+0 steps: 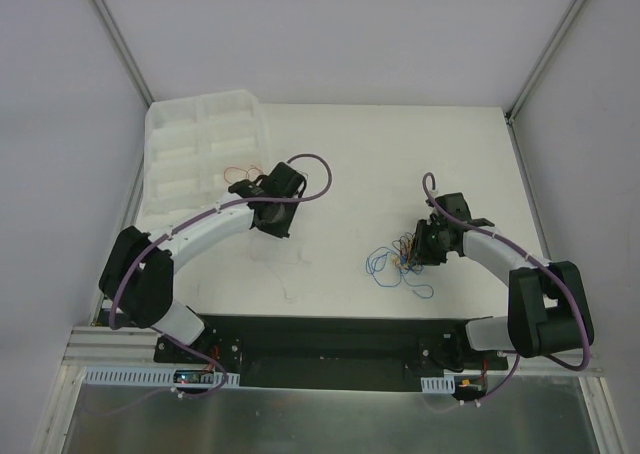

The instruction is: Untangle the cables

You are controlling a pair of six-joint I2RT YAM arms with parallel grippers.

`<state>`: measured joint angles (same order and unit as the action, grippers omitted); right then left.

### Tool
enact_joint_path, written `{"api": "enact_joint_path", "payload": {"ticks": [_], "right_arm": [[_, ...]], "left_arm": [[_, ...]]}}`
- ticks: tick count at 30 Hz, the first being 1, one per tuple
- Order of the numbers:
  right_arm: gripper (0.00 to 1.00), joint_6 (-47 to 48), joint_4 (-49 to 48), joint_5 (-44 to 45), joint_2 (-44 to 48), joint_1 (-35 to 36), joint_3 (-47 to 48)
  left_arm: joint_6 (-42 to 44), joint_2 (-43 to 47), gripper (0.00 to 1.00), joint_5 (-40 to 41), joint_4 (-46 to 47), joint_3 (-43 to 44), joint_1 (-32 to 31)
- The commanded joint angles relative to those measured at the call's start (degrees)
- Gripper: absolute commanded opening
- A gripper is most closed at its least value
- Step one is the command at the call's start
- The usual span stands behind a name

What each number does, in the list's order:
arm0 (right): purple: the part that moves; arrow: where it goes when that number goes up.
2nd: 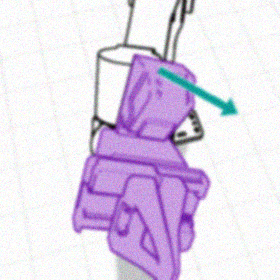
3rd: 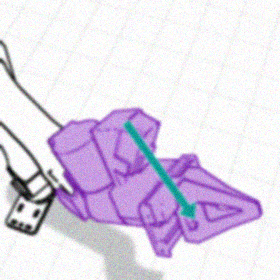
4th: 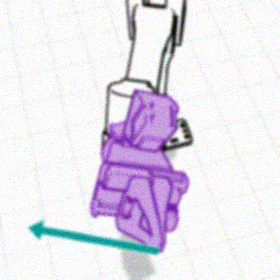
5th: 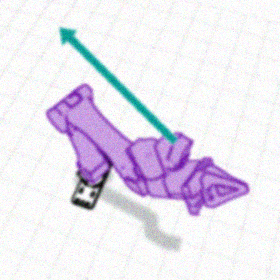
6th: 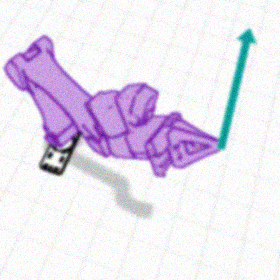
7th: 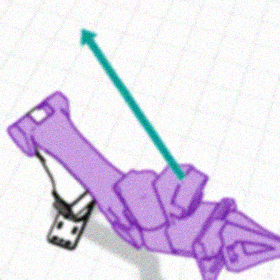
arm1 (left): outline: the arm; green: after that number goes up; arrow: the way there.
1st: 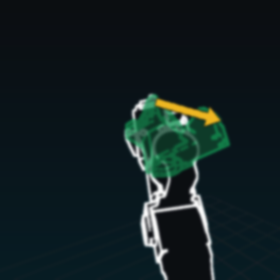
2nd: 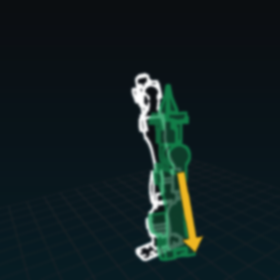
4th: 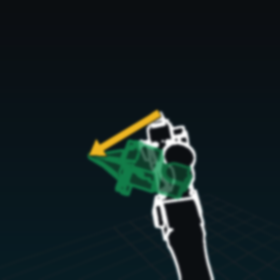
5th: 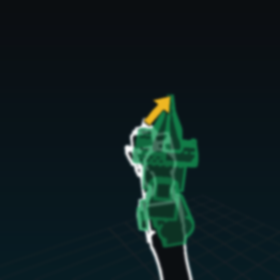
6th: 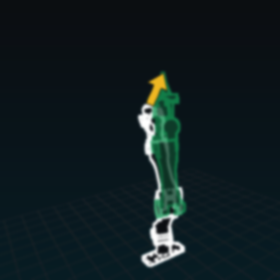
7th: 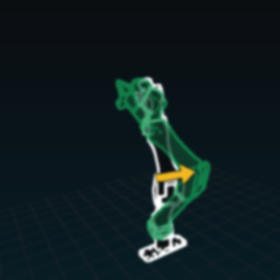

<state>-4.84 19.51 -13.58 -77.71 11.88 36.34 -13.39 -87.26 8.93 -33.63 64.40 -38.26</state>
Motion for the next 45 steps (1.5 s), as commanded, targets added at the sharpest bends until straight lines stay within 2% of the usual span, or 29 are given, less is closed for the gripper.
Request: {"api": "enact_joint_path", "payload": {"ticks": [1, 5, 9, 10, 12, 15, 19, 22, 24, 28, 30, 33, 35, 40, 42, 45], "right_arm": [[0.27, 1.32, 1.5, 0.66, -1.65, 0.42, 0.05], [0.27, 1.24, 1.59, 0.75, -1.83, 0.42, 0.14], [0.27, 1.24, 1.59, 0.84, -1.83, 0.51, 0.14], [0.28, 1.24, 1.67, 0.84, -1.83, 0.43, 0.14], [0.27, 1.24, 1.67, 0.84, -1.74, 0.51, 0.14], [0.28, 1.24, 1.67, 0.84, -1.83, 0.51, 0.22], [0.27, 1.24, 1.67, 0.84, -1.83, 0.6, 0.14], [0.28, 1.24, 1.67, 0.84, -1.91, 0.51, 0.14], [0.28, 1.32, 1.67, 0.93, -1.83, 0.51, 0.22], [0.27, 1.33, 1.67, 0.84, -1.83, 0.6, 0.22], [0.28, 1.33, 1.67, 0.84, -1.74, 0.6, 0.22], [0.28, 1.41, 1.67, 0.84, -1.83, 0.6, 0.14], [0.28, 1.33, 1.67, 0.75, -1.74, 0.6, 0.14], [0.27, 1.33, 1.59, 0.66, -1.83, 0.6, 0.14], [0.27, 1.33, 1.59, 0.66, -1.83, 0.69, 0.14], [0.27, 1.41, 1.59, 0.66, -1.83, 0.69, 0.14]], "left_arm": [[4.86, 0.43, 0.04, -6.81, 0.4, -3.05, 0.64], [4.08, 1.83, 0.17, -7.52, 0.32, -3.76, 0.64], [-0.84, 6.04, 0.57, -4.98, 0.32, -5.59, 0.64], [-2.33, 7.01, 0.61, -5.06, 0.23, -6.04, 0.64], [-5.84, 8.42, 0.76, -3.66, 0.14, -8.4, 0.64], [-15.57, 10.53, 0.91, -1.46, -2.92, -10.43, 0.91], [-36.05, 12.2, 0.93, -3.55, -9.52, -13.24, 3.45], [-46.7, 13.08, 0.86, -8.82, -9.53, -16.93, 6.35], [-49.71, 13.26, 0.78, -11.82, -8.91, -17.73, 7.84], [-55.23, 14.92, 0.7, -12.62, -8.21, -17.55, 10.13], [-58.93, 15.81, 0.71, -14.37, -6.2, -19.3, 11.53], [-59.65, 15.2, 0.82, -16.39, 1.44, -23.0, 13.38], [-59.3, 12.92, 0.83, -17.01, 3.21, -23.62, 14.09], [-57.02, 9.75, 0.84, -14.47, 9.18, -24.32, 14.35], [-55.0, 7.73, 0.82, -14.64, 12.78, -24.33, 14.44], [-53.06, 4.48, 0.74, -13.76, 12.62, -22.57, 14.62]]}}
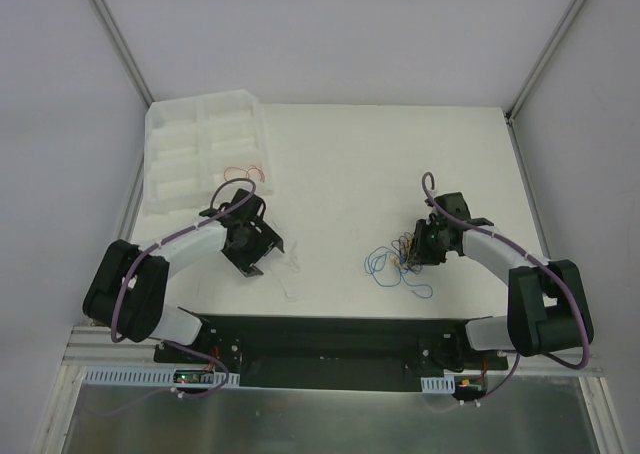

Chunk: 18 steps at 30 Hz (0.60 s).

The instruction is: Untangle the cables

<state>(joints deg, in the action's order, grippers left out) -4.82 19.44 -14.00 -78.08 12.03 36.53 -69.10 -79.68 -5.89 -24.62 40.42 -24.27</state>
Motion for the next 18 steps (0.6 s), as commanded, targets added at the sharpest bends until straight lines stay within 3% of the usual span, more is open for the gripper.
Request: {"api": "enact_joint_path", "payload": {"ticks": [1, 3, 4, 5, 9, 11, 13, 18], "right_arm": [[0.27, 1.48, 1.65, 0.99, -1.37, 0.45, -0.06], [0.28, 1.48, 1.65, 0.99, -1.46, 0.62, -0.06], [0.28, 1.39, 1.65, 0.99, -1.46, 0.62, 0.03], [0.27, 1.48, 1.65, 0.99, -1.46, 0.54, -0.06], [0.28, 1.39, 1.65, 0.99, -1.54, 0.62, -0.06], [0.28, 1.39, 1.74, 1.08, -1.46, 0.62, -0.06], [0.28, 1.39, 1.65, 1.08, -1.54, 0.62, 0.03], [0.27, 1.39, 1.65, 1.08, -1.63, 0.62, 0.03]], "left_arm": [[2.57, -3.64, 0.72, 1.14, 3.62, 1.59, 0.63], [1.78, -4.25, 0.65, 2.37, 3.18, 1.76, 0.63], [0.91, -4.6, 0.53, 3.16, 2.65, 1.94, 0.63], [0.29, -5.04, 0.49, 3.86, 2.04, 2.2, 0.63], [1.25, -7.59, 0.68, 4.48, 0.46, 4.66, 0.02], [1.69, -8.56, 0.72, 5.53, -1.38, 6.06, 0.01], [2.04, -9.09, 0.73, 7.28, -2.88, 7.21, 0.01], [2.65, -10.32, 0.62, 11.07, -6.4, 11.16, -0.95]]}}
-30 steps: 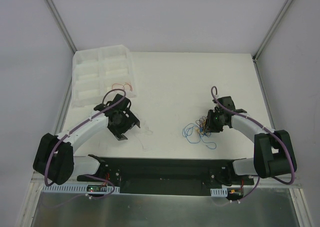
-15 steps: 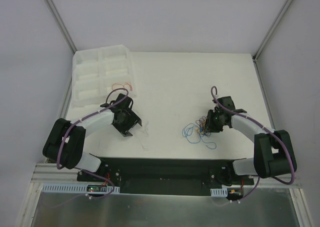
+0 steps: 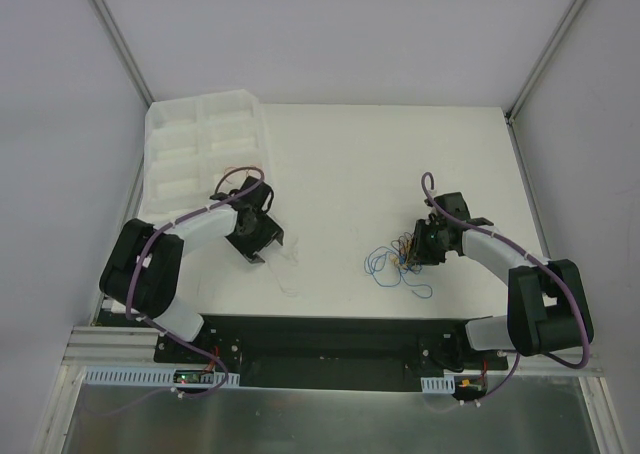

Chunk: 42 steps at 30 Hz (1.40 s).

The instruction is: Untangle the cables

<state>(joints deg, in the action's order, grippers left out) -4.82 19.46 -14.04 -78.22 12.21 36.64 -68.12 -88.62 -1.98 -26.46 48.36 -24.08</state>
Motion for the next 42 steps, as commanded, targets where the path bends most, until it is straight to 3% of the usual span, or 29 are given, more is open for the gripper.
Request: {"api": "enact_joint_path", "payload": {"ticks": [1, 4, 8, 10, 19, 27, 42], "right_arm": [[0.28, 1.39, 1.63, 1.12, -1.5, 0.54, -0.08], [0.27, 1.48, 1.63, 1.12, -1.41, 0.54, -0.08], [0.28, 1.39, 1.63, 1.12, -1.5, 0.45, 0.01], [0.28, 1.48, 1.63, 1.12, -1.5, 0.45, 0.01], [0.28, 1.39, 1.72, 1.12, -1.41, 0.45, 0.01], [0.28, 1.39, 1.72, 1.12, -1.41, 0.54, 0.09], [0.28, 1.48, 1.63, 1.04, -1.41, 0.45, 0.01]], "left_arm": [[2.72, -1.21, 0.61, 7.95, -5.0, 4.02, -1.93], [6.49, -0.07, 0.68, 7.17, -5.09, 6.57, -3.87], [11.95, 1.78, 0.92, 8.92, -5.1, 8.24, -6.86], [11.43, 1.96, 0.98, 7.61, -5.09, 7.28, -6.95], [8.0, 1.7, 0.99, 5.58, -4.57, 3.32, -7.04], [18.98, -5.24, 0.99, 6.9, -2.28, 10.88, -9.14], [15.47, -9.91, 0.95, 9.1, -8.35, 12.73, -9.15]]}}
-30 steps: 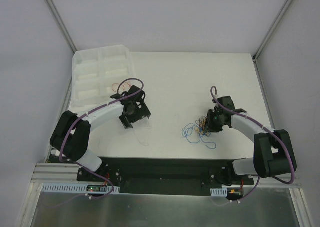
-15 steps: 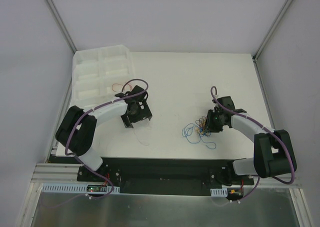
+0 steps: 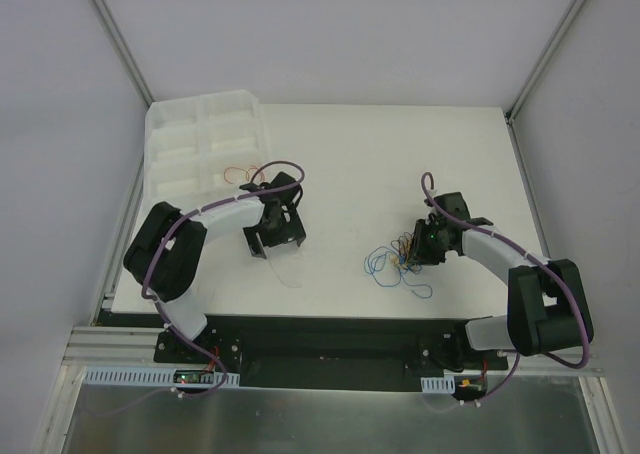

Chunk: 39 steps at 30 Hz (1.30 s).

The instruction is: Untangle the cables

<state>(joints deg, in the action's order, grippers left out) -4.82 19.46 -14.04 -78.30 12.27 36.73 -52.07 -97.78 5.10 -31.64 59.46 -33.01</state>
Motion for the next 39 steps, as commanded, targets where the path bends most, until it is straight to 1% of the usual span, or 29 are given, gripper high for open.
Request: {"api": "enact_joint_path", "payload": {"ticks": [1, 3, 4, 6, 7, 8, 9, 11, 16, 20, 24, 27, 30, 32, 35, 39], "right_arm": [[0.28, 1.48, 1.72, 1.12, -1.41, 0.56, -0.08], [0.28, 1.48, 1.72, 1.12, -1.41, 0.47, -0.08], [0.28, 1.39, 1.72, 1.12, -1.33, 0.47, 0.01], [0.28, 1.39, 1.72, 1.12, -1.33, 0.47, -0.08], [0.28, 1.39, 1.63, 1.12, -1.33, 0.56, -0.08], [0.28, 1.39, 1.72, 1.12, -1.33, 0.47, -0.08], [0.28, 1.39, 1.72, 1.12, -1.33, 0.56, -0.08], [0.28, 1.48, 1.72, 1.12, -1.33, 0.56, 0.01], [0.27, 1.39, 1.72, 1.12, -1.33, 0.56, -0.08], [0.27, 1.39, 1.72, 1.12, -1.5, 0.47, 0.01], [0.28, 1.48, 1.72, 1.21, -1.59, 0.56, 0.1], [0.28, 1.48, 1.72, 1.12, -1.5, 0.65, 0.1], [0.28, 1.48, 1.81, 1.12, -1.59, 0.56, 0.18], [0.28, 1.57, 1.81, 1.04, -1.5, 0.56, 0.1], [0.28, 1.65, 1.81, 1.04, -1.59, 0.56, 0.18], [0.28, 1.74, 1.81, 1.04, -1.59, 0.56, 0.18]], "left_arm": [[-0.66, -0.92, 0.93, 2.19, -3.08, 1.62, -0.21], [-0.14, -1.8, 0.86, 2.89, -3.17, 1.97, -0.12], [0.48, -2.5, 0.79, 3.24, -3.34, 2.32, 0.05], [1.7, -3.56, 0.44, 3.33, -4.22, 3.64, 0.23], [2.41, -3.82, 0.3, 3.42, -4.74, 4.51, 0.23], [2.85, -3.82, 0.19, 3.68, -5.44, 4.96, 0.23], [3.55, -3.48, 0.11, 3.77, -5.89, 5.48, 0.23], [4.26, -1.11, 0.0, 4.12, -6.68, 5.84, 0.23], [6.19, 8.64, 0.0, 6.14, -7.21, 7.77, 0.23], [9.61, 15.06, 0.0, 8.87, -7.3, 13.64, 1.46], [12.86, 16.39, 0.0, 7.56, -5.73, 21.11, 6.37], [14.8, 14.29, 0.0, 3.0, -2.74, 28.05, 11.38], [13.67, 9.64, 0.0, -2.19, -0.89, 35.26, 17.35], [11.31, 5.34, 0.0, -4.91, -0.44, 39.57, 20.96], [7.09, -1.17, 0.0, -12.02, 0.87, 45.02, 25.88], [1.47, -10.48, 0.0, -18.8, 2.19, 52.41, 30.02]]}}
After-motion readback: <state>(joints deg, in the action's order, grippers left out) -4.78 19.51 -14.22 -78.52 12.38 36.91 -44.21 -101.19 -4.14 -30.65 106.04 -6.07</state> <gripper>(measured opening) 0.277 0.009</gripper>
